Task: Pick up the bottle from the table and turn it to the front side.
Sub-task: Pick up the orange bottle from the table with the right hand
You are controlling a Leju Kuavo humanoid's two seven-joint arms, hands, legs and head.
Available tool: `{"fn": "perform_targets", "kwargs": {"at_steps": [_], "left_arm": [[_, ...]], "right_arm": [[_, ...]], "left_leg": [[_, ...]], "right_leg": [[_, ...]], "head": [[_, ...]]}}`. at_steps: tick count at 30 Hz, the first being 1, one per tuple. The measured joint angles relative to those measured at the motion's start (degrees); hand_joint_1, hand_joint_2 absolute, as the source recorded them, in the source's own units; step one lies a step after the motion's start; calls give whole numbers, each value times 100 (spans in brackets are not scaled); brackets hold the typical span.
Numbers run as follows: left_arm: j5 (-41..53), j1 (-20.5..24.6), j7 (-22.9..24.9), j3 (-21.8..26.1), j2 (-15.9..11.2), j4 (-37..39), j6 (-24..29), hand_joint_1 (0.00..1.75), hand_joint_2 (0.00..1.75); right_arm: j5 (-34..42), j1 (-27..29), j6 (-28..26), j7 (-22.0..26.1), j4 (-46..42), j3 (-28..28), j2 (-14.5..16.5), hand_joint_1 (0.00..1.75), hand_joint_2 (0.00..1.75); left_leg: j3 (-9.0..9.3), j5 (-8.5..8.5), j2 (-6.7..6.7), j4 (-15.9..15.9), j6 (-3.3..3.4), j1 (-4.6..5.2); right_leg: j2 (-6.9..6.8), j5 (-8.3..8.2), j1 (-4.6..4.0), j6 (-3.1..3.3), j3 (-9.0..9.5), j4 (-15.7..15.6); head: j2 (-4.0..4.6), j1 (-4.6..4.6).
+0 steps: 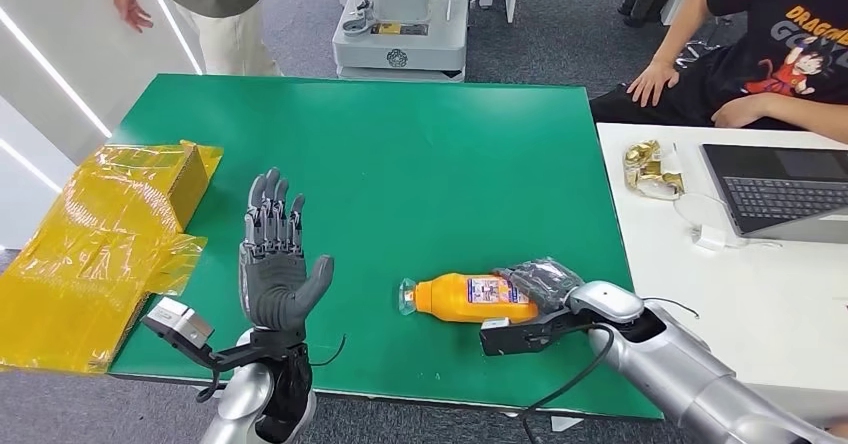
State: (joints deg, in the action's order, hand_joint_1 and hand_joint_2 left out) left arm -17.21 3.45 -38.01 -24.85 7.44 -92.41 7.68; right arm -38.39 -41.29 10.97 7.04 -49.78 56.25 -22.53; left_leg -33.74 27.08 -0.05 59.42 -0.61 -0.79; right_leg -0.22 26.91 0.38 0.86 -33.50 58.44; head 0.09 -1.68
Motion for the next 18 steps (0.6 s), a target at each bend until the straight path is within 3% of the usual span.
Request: {"fn": "perform_targets", "kwargs": {"at_steps": [8,13,18], "left_arm": [[86,-111,-28,21,5,0,-16,0,175],[90,-125,-94,24,10,0,154,0,175],[77,-127,-96,24,36,-1,240,0,175]], "right_arm": [[-40,439,-943,13,-75,-439,171,175,175],[345,933,-2002,354,-245,-1144,592,175,175],[680,1332,-2703,597,-526,-1731,937,175,175]], "left_leg": [[-1,0,0,-1,0,-2],[-3,0,-2,-2,-1,-2],[-6,-1,4,-3,-1,-3]], "right_leg": [[-1,0,-1,1,1,2],[2,-1,-1,4,-6,5],[-7,4,-3,2,-7,4]], "head": [[0,2],[0,0],[0,0]]}}
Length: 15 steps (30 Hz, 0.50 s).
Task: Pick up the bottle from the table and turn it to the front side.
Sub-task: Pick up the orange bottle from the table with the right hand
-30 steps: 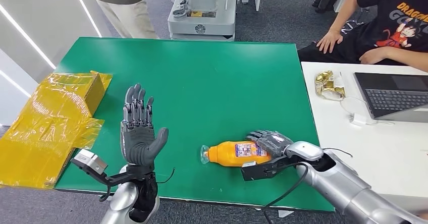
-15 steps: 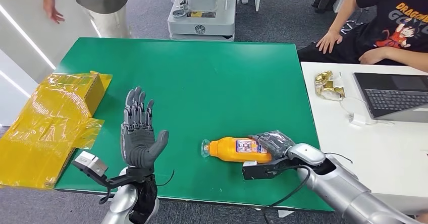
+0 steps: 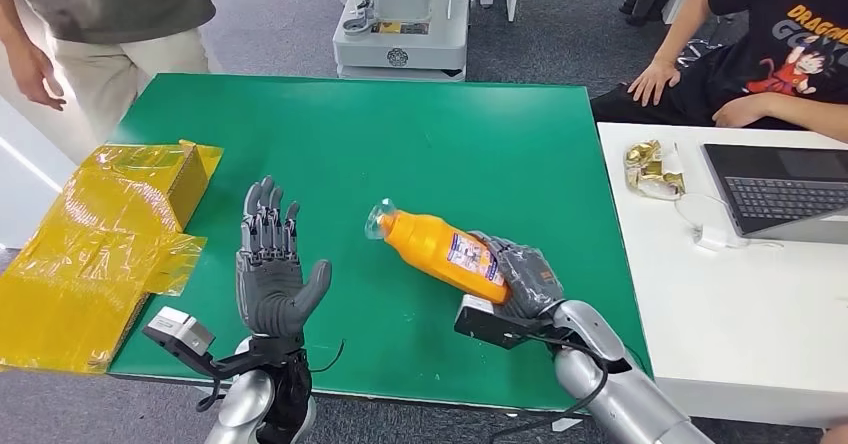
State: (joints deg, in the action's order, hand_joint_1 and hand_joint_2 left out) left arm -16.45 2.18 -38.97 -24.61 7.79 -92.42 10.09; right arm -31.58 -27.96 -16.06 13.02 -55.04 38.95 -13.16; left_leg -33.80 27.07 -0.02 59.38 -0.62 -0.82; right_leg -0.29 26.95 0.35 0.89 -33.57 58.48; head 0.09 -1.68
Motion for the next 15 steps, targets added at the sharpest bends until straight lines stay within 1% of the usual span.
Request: {"fn": "perform_targets", "kwargs": {"at_steps": [3,10,12,15], "left_arm": [[-1,-9,0,0,9,1,27,0,175],[-1,-22,34,0,30,3,3,0,175],[-10,-6,87,-1,39,16,-57,0,175],[-54,26,209,-9,59,60,-239,0,175]], "right_arm": [[192,342,-550,236,-288,-356,127,175,175],[491,1170,-1493,788,-1047,-1003,334,175,175],[536,1367,-1688,899,-1267,-1150,396,175,175],[565,1586,-1769,952,-1524,-1305,451,175,175]], "left_leg": [[-4,1,2,0,0,1],[-7,3,3,0,0,3],[-7,3,2,0,-1,3],[-6,3,1,0,-1,2]], "right_leg": [[-2,1,0,-2,0,-2],[-5,3,1,-4,-2,-6],[-3,3,1,-4,-3,-6],[-2,3,1,-4,-4,-6]], "head": [[0,1],[0,1],[0,1],[0,1]]}}
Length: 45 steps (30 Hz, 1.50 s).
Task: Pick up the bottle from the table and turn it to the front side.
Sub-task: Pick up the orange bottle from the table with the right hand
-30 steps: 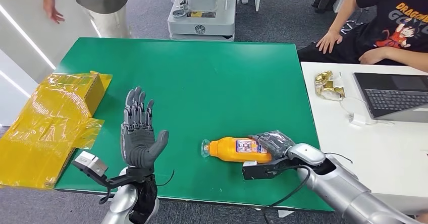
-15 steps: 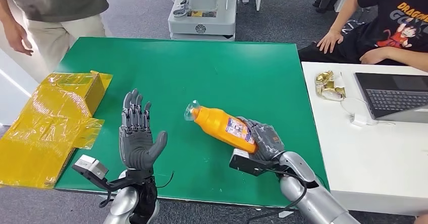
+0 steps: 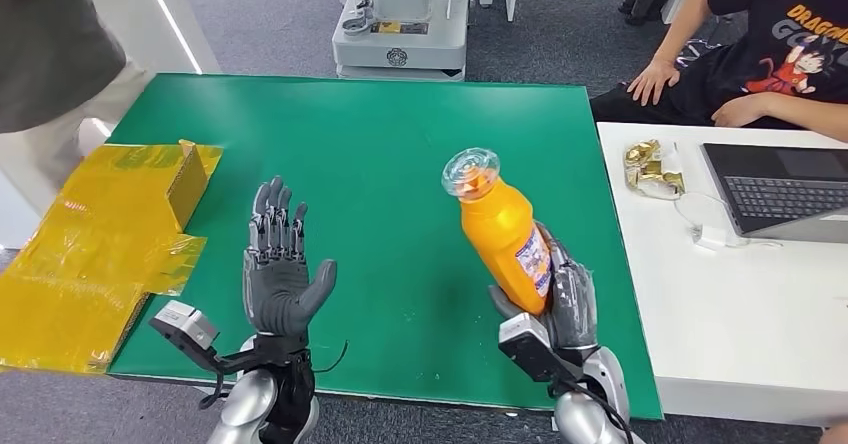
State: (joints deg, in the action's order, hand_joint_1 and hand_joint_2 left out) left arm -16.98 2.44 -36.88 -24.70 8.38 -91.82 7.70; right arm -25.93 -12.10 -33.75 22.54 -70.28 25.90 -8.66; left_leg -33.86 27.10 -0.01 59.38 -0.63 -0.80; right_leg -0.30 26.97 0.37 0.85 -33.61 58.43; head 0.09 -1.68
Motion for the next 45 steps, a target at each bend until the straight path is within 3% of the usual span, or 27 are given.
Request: {"fn": "perform_targets", "kwargs": {"at_steps": [5,10,24,45], "left_arm": [[-48,135,242,-145,-4,106,-766,0,175],[-33,327,384,-251,2,196,-1089,0,175],[12,586,502,-354,22,355,-1418,0,175],[-265,566,635,-371,114,392,-1798,0,175]], "right_arm": [[8,180,-6,52,-232,-170,58,175,175],[-52,208,49,84,-300,-248,133,175,175],[-266,-279,546,14,-100,-238,308,175,175],[-959,-660,1962,-232,75,149,445,175,175]], "left_leg": [[0,-1,-1,0,0,0],[0,-1,-2,1,0,0],[0,-2,-3,1,1,0],[-2,-2,-2,0,1,0]], "right_leg": [[1,-1,0,1,0,1],[3,-2,0,2,0,1],[5,-2,0,2,0,2],[4,-2,0,2,0,3]], "head": [[0,1],[0,1],[0,-1],[0,0]]}}
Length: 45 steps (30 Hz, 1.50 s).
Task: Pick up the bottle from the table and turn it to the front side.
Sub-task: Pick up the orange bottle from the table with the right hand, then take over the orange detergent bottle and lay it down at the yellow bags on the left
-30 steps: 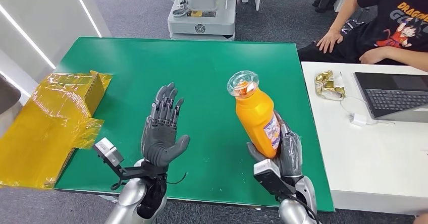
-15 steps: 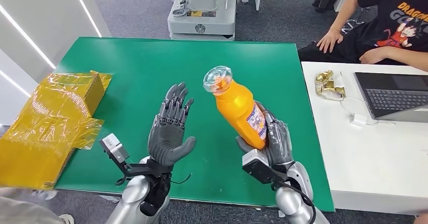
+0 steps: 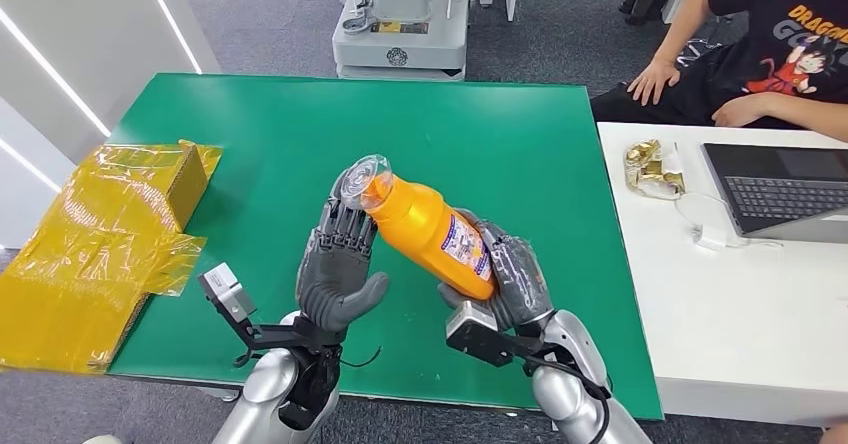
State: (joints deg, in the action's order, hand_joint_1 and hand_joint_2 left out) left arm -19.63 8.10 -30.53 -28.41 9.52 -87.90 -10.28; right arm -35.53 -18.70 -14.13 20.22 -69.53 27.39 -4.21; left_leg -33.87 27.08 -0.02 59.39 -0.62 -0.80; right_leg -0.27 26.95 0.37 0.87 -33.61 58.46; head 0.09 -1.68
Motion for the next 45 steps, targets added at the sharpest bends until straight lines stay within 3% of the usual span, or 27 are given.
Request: {"fn": "perform_targets", "kwargs": {"at_steps": [16,45], "left_arm": [[-52,58,139,50,54,10,9,0,175],[-82,134,300,245,144,248,32,0,175]], "right_arm": [[-68,-183,1060,242,181,87,194,175,175],[196,-630,1979,687,682,249,265,175,175]], "left_leg": [[1,-1,-1,1,0,0],[1,-1,-1,1,0,0]], "right_leg": [[1,-1,0,0,0,1],[1,-1,0,0,0,0]], "head": [[0,0],[0,1]]}}
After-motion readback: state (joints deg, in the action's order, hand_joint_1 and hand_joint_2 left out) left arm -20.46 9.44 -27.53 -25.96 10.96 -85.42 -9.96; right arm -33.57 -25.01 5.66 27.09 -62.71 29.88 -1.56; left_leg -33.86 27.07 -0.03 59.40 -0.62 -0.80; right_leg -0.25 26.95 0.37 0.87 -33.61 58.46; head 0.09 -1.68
